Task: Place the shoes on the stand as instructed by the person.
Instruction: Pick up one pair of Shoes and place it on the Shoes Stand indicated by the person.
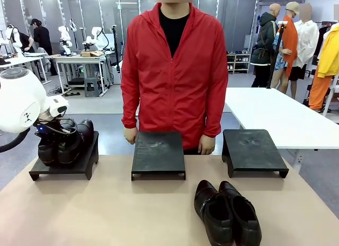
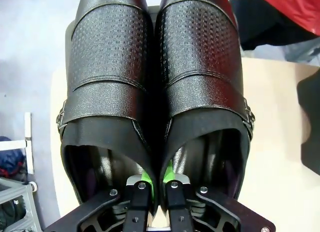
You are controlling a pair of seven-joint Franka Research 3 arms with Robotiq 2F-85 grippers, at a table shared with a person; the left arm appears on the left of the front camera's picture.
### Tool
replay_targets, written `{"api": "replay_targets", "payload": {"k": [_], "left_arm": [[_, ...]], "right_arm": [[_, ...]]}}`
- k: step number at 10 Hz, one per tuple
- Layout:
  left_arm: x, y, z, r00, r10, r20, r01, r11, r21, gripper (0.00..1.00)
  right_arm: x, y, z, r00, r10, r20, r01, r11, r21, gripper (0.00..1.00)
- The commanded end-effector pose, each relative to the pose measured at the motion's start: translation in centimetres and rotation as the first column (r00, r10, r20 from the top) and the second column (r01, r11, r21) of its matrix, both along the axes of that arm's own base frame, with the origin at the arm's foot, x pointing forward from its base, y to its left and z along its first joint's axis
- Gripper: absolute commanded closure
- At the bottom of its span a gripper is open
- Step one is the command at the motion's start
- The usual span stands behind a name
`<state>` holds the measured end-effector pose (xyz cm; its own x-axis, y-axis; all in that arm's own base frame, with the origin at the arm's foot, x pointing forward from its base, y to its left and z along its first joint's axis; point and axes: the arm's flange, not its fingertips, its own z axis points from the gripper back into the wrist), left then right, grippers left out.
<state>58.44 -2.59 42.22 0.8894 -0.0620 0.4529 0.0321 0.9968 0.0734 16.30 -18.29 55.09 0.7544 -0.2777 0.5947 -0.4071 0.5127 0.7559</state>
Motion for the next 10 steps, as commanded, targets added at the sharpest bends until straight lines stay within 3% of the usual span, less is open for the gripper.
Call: {"api": "replay_targets", "payload": {"k": [1,3,4,7,8,9,10], "left_arm": [[1.2,-0.1,0.4,0.999,0.003,0.044,-0.002,1.000,-0.024,0.93],[1.9,0.6,-0.7,0.999,0.031,0.039,-0.030,0.999,-0.016,0.72],[1.9,0.6,-0.9,1.000,0.022,0.020,-0.021,0.999,-0.035,0.55],[1.0,0.0,0.5,0.999,0.009,0.033,-0.007,0.999,-0.043,0.23],[0.4,0.0,0.9,1.000,0.005,0.030,-0.003,0.998,-0.059,0.06],[0.0,-0.2,1.4,1.000,0.026,0.016,-0.024,0.998,-0.065,0.24],[-0.6,-0.4,2.0,0.999,0.039,-0.009,-0.040,0.995,-0.090,0.00]], "right_arm": [[0.1,-0.1,0.2,1.000,0.007,0.019,-0.007,1.000,0.000,0.00],[0.1,-0.1,0.2,1.000,0.007,0.019,-0.007,1.000,0.000,0.00],[0.1,-0.1,0.2,1.000,0.007,0.019,-0.007,1.000,0.000,0.00],[0.1,-0.1,0.2,1.000,0.007,0.019,-0.007,1.000,0.000,0.00],[0.1,-0.1,0.2,1.000,0.007,0.019,-0.007,1.000,0.000,0.00],[0.1,-0.1,0.2,1.000,0.007,0.019,-0.007,1.000,0.000,0.00],[0.1,-0.1,0.2,1.000,0.007,0.019,-0.007,1.000,0.000,0.00]]}}
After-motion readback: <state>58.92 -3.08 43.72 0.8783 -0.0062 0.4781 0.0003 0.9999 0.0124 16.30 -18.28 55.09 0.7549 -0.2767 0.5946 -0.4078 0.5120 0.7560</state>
